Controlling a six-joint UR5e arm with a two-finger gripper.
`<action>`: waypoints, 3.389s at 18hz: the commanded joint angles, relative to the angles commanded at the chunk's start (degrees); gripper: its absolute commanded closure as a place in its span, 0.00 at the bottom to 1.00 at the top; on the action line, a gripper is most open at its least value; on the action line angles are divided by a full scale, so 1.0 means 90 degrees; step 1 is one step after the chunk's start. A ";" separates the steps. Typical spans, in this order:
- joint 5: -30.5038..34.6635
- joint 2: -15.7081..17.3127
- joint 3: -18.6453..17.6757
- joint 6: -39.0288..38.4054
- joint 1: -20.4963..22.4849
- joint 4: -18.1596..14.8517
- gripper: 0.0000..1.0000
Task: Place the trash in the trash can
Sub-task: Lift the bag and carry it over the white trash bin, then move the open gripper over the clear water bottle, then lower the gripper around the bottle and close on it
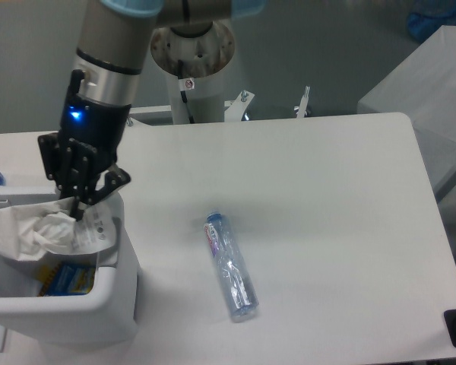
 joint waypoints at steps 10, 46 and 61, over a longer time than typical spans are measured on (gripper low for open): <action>-0.0010 -0.0039 0.0137 -0.0916 0.0107 0.0449 0.08; 0.1582 -0.2851 0.0390 -0.2500 0.1856 0.0371 0.00; 0.1768 -0.3301 0.0391 -0.2383 0.1650 0.0381 0.00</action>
